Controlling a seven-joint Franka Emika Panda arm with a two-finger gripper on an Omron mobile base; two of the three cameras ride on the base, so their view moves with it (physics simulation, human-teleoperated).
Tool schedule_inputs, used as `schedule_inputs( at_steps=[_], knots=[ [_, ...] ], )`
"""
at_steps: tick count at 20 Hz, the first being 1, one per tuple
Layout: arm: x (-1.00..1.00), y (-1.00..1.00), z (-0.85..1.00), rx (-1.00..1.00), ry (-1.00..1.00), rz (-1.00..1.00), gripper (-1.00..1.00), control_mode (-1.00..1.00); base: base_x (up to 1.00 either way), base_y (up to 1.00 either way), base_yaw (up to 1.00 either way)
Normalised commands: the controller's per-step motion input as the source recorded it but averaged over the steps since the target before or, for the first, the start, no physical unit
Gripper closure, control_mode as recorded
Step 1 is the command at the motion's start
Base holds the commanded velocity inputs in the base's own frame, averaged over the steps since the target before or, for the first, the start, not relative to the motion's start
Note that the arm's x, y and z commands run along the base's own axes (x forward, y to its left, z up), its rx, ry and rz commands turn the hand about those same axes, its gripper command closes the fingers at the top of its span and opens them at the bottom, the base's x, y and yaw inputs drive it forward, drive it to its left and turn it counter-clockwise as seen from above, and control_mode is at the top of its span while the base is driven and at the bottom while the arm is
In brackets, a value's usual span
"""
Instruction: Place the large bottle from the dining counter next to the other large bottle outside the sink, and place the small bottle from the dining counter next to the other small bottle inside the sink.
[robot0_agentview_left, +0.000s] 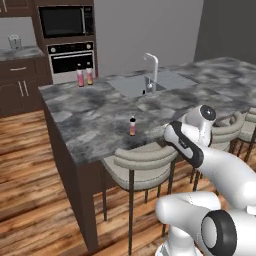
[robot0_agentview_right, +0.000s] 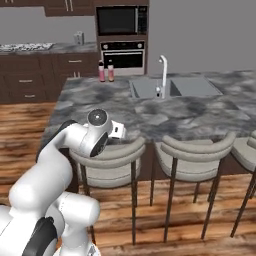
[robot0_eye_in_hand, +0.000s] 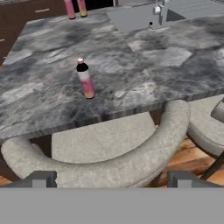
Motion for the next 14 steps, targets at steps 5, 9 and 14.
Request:
schedule_inputs(
  at_steps=[5, 9, 14],
  knots=[
    [0.0, 0.0, 0.0, 0.0, 0.0, 0.0, -1.0, 1.0, 0.0, -0.72, 0.33],
    [0.0, 0.0, 0.0, 0.0, 0.0, 0.0, -1.0, 1.0, 0.08, -0.53, 0.32],
    [0.0, 0.0, 0.0, 0.0, 0.0, 0.0, -1.0, 1.0, 0.22, -0.06, 0.15]
  ],
)
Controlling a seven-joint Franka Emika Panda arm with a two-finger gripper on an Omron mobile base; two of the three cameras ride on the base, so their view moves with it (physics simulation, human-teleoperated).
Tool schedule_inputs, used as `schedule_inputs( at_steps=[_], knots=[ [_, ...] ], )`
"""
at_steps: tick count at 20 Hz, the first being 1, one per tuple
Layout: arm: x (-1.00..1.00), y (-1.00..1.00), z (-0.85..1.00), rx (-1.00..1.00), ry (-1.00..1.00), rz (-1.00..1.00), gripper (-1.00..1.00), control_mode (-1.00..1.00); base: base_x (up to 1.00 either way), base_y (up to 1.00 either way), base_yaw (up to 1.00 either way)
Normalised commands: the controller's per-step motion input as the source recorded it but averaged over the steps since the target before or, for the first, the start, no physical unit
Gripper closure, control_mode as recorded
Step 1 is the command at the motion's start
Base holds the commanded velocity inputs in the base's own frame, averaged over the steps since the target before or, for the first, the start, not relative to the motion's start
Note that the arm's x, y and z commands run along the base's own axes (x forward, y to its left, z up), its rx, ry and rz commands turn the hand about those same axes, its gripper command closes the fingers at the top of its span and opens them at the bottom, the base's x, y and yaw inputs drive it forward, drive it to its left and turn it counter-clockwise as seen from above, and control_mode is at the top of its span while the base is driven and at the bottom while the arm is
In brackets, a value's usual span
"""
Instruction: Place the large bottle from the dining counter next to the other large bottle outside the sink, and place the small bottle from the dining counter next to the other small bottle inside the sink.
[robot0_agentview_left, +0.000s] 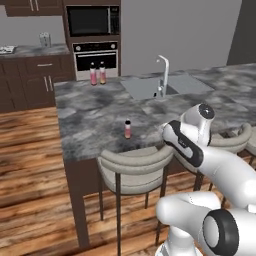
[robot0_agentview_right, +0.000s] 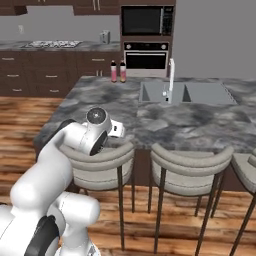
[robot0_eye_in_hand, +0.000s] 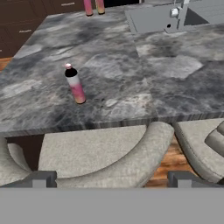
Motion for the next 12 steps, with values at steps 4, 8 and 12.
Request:
schedule_inputs(
  at_steps=[4, 8, 12],
  knots=[
    [0.0, 0.0, 0.0, 0.0, 0.0, 0.0, -1.0, 1.0, 0.21, 0.0, 0.09],
    [0.0, 0.0, 0.0, 0.0, 0.0, 0.0, -1.0, 1.0, 0.28, 0.0, 0.07],
    [0.0, 0.0, 0.0, 0.0, 0.0, 0.0, -1.0, 1.0, 0.42, 0.0, 0.05]
  ],
)
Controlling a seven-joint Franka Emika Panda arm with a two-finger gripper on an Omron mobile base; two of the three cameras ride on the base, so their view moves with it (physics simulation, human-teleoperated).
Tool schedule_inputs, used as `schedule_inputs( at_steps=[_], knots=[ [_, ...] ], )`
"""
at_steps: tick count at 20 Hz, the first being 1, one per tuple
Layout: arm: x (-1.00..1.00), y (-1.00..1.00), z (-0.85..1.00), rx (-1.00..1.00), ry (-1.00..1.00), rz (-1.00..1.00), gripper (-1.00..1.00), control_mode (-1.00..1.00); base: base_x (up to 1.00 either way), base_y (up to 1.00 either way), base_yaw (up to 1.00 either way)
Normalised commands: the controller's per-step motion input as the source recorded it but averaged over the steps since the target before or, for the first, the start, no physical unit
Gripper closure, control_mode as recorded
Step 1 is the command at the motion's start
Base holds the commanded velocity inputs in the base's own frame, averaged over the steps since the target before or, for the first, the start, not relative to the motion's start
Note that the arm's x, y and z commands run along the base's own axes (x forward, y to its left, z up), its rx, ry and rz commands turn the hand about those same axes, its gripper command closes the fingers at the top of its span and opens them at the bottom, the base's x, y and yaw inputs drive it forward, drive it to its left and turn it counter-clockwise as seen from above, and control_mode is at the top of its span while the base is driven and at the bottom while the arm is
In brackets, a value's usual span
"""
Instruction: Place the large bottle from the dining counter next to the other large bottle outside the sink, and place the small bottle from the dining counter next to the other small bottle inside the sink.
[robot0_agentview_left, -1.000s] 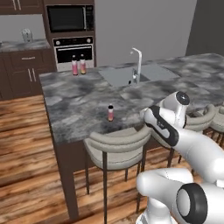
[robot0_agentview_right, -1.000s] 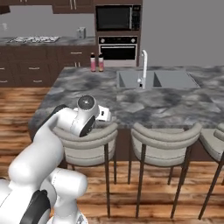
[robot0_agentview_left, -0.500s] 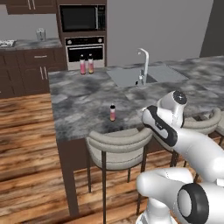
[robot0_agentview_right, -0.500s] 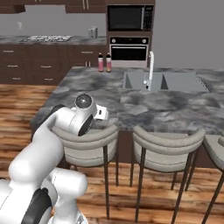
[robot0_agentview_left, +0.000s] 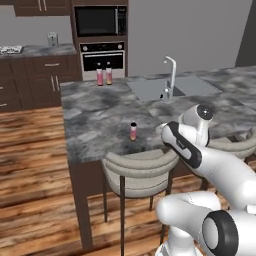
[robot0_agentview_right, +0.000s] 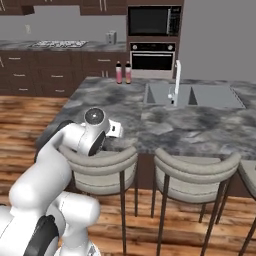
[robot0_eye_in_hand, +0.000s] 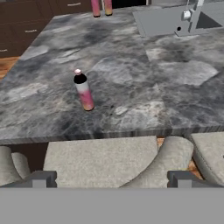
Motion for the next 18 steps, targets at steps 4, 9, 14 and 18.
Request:
schedule_inputs(
  at_steps=[4, 9, 14, 18],
  knots=[
    [0.0, 0.0, 0.0, 0.0, 0.0, 0.0, -1.0, 1.0, 0.42, 0.0, 0.03],
    [0.0, 0.0, 0.0, 0.0, 0.0, 0.0, -1.0, 1.0, 0.37, 0.0, 0.02],
    [0.0, 0.0, 0.0, 0.0, 0.0, 0.0, -1.0, 1.0, 0.32, 0.0, 0.02],
    [0.0, 0.0, 0.0, 0.0, 0.0, 0.0, -1.0, 1.0, 0.3, 0.0, 0.02]
  ],
)
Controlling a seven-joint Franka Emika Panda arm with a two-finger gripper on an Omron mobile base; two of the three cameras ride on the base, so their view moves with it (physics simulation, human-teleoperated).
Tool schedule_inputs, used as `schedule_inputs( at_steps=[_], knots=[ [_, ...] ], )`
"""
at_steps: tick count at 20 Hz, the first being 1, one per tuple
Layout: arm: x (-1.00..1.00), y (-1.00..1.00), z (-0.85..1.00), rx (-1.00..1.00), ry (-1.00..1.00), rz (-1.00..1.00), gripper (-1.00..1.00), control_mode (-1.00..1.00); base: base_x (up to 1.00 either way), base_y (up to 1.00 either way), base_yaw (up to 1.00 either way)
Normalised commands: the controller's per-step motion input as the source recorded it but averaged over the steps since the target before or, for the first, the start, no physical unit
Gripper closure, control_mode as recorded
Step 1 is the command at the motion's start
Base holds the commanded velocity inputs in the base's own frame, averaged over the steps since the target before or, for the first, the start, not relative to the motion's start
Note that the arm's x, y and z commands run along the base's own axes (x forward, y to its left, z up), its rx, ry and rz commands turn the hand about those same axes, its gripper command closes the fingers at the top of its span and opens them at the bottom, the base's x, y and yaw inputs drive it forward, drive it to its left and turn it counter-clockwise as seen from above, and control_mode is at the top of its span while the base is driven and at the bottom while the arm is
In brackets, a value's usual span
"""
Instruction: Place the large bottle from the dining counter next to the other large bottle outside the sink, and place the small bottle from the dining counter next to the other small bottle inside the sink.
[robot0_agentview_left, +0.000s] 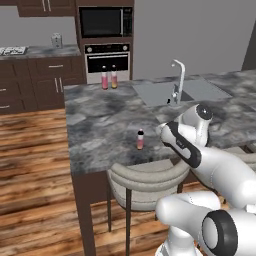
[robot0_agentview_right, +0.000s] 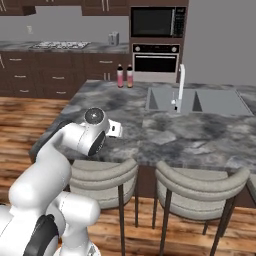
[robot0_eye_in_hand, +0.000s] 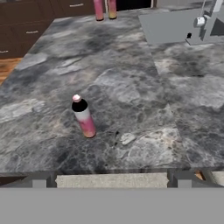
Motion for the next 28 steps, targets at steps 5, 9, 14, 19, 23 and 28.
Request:
schedule_inputs(
  at_steps=[5, 9, 14, 19, 23, 28],
  knots=[
    [0.0, 0.0, 0.0, 0.0, 0.0, 0.0, -1.0, 1.0, 0.25, 0.0, 0.02],
    [0.0, 0.0, 0.0, 0.0, 0.0, 0.0, -1.0, 1.0, 0.16, 0.0, 0.01],
    [0.0, 0.0, 0.0, 0.0, 0.0, 0.0, -1.0, 1.0, 0.07, 0.0, 0.0],
    [0.05, 0.0, 0.0, 0.0, 0.0, 0.0, -1.0, -1.0, 0.05, 0.0, 0.0],
    [0.14, 0.0, -0.04, 0.0, 0.0, 0.01, -1.0, -1.0, 0.0, 0.0, 0.0],
    [0.06, 0.14, -0.1, 0.0, 0.0, 0.01, -1.0, -1.0, 0.0, 0.0, 0.0]
  ],
)
